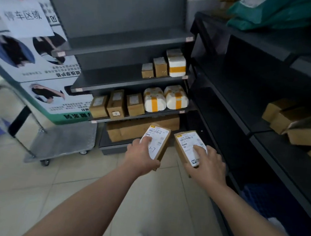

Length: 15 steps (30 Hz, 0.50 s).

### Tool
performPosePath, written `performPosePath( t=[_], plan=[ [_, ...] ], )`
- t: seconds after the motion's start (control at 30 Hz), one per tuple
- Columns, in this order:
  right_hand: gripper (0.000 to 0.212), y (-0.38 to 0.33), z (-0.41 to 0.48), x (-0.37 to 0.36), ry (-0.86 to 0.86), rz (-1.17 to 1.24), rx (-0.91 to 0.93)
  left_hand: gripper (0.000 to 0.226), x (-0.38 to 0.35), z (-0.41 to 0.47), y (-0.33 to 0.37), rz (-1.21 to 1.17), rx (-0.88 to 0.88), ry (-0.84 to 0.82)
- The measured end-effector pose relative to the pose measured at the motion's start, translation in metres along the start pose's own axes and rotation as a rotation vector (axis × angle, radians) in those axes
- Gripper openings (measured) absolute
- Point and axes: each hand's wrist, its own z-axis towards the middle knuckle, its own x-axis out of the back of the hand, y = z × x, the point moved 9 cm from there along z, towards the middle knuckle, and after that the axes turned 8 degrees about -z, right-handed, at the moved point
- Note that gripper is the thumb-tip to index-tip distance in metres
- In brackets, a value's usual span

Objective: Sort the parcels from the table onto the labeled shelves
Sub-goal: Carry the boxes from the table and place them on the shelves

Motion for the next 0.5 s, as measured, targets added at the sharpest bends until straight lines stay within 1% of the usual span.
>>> performPosePath(
  t=[0.23,0.37,0.5],
  plan=[
    [0.075,-0.052,0.08,-0.027,-0.014,0.008,0.044,0.094,0.025,0.077,-0.046,-0.094,0.105,0.027],
    [0.078,-0.091,0.135,-0.041,-0.02,0.019,0.066,0.093,0.046,0.14,-0.066,-0.114,0.1,0.05],
    [0.075,-0.134,0.189,-0.06,-0.042,0.028,0.079,0.096,0.072,0.201,-0.081,-0.127,0.089,0.051]
  ],
)
